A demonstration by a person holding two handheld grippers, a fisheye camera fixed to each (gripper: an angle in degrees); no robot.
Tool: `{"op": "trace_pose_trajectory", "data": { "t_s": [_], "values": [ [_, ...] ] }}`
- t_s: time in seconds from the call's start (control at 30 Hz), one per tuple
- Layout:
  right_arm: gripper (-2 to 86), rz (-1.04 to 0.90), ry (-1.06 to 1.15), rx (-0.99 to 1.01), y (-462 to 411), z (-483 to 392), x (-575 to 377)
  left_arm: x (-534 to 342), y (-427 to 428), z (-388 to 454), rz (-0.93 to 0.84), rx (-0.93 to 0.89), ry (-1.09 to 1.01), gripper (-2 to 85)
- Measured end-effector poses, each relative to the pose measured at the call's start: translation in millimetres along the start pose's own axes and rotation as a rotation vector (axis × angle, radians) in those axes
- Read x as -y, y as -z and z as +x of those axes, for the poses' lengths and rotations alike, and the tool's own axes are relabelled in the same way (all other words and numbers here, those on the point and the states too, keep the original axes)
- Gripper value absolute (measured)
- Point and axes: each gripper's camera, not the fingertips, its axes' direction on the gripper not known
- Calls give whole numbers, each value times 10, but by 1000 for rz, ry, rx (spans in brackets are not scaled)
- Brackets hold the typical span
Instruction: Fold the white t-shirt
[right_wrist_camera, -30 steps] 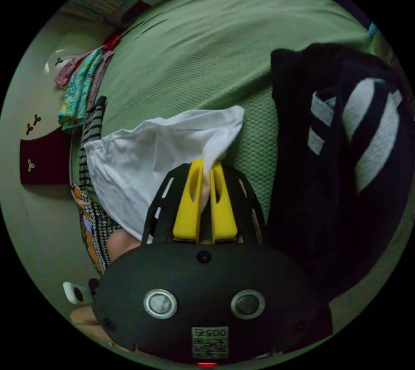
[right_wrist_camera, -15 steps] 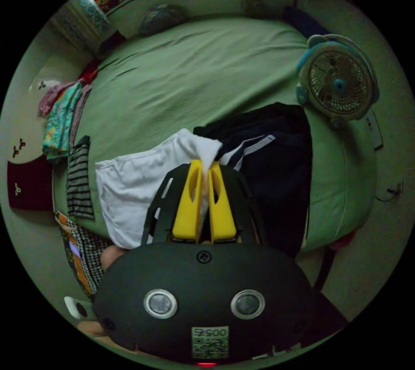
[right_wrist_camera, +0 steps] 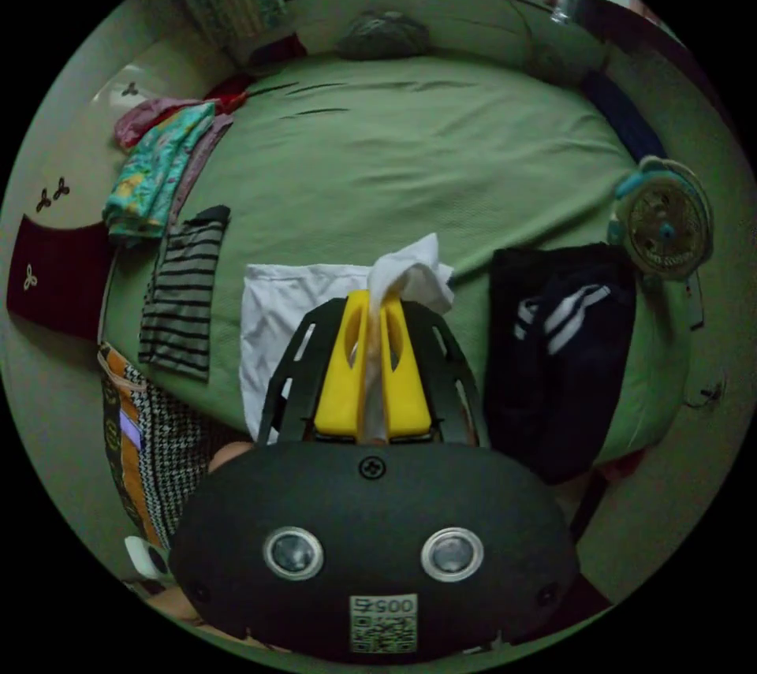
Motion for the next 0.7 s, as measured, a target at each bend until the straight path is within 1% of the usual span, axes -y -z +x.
{"op": "trace_pose_trajectory", "data": {
  "t_s": [0.13, 0.2, 0.27, 0.3, 0.37, 0.43, 0.5, 0.57, 0.7],
  "values": [
    [-3, -37, 62, 8, -312, -684, -67, -215, 297, -470, -3, 86, 108, 28],
    [30, -85, 104, 99, -587, -1041, -165, -317, 339, -694, -25, 108, 164, 28],
    [58, -123, 106, 172, -757, -1197, -256, -433, 348, -1019, -55, 164, 261, 28],
    [69, -130, 92, 208, -816, -1244, -329, -454, 341, -1107, -64, 168, 286, 28],
    [78, -97, 108, 236, -800, -1273, -477, -506, 302, -1426, -97, 120, 367, 27],
    [85, -37, 175, 220, -701, -1275, -679, -511, 290, -1550, -109, 86, 375, 25],
    [100, 54, 276, 150, -524, -1234, -1053, -497, 306, -1596, -108, 72, 360, 24],
    [106, 94, 322, 129, -420, -1160, -1408, -463, 363, -1609, -85, 44, 338, 22],
    [130, 132, 339, 71, -355, -996, -2318, -366, 479, -1601, -44, 9, 301, 22]
  ]
}}
